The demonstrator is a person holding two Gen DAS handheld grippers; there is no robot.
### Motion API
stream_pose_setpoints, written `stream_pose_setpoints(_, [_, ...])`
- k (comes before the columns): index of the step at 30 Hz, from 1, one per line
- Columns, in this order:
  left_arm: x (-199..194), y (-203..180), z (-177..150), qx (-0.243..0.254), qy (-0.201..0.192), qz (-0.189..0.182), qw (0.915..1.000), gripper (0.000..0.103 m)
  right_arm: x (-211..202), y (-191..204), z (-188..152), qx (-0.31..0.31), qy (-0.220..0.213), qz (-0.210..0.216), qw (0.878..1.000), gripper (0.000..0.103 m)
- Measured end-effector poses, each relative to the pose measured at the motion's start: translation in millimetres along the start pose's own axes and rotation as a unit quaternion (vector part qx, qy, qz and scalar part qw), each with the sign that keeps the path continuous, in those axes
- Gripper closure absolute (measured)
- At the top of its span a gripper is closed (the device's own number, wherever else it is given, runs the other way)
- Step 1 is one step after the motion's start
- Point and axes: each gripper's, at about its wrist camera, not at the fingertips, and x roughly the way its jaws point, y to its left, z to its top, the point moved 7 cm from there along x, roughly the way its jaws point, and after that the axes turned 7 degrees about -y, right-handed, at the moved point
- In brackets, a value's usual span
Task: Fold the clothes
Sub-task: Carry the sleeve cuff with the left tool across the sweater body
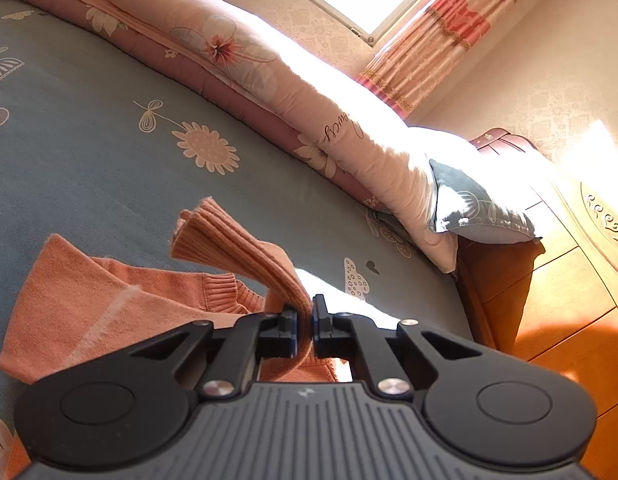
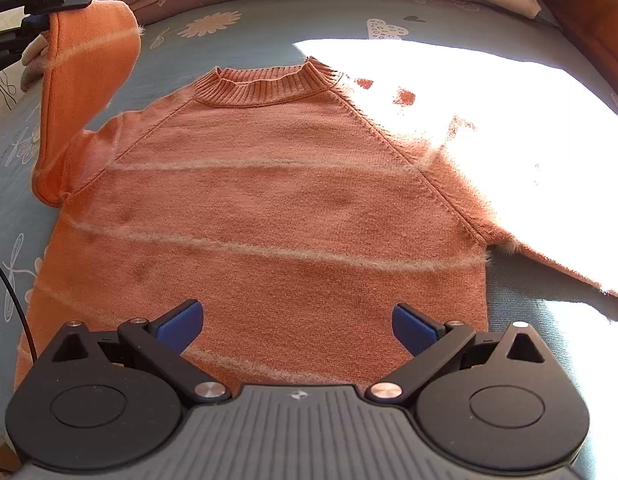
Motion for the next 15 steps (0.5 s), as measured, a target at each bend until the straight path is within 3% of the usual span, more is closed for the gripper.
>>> stream_pose_setpoints(7, [31.6, -26.2, -46.3, 0.058, 0.038, -0.005, 0.9976, 0.098, -1.8, -15.3, -5.8, 0.01, 0.003, -0.006, 1.0, 0.001])
stream_pose_setpoints(15, [75.0, -33.8, -109.9, 0.141, 0.09, 0.02, 0.9857, 0.098, -0.9, -30.8, -19.0, 0.019, 0.017, -0.017, 1.0, 0.001])
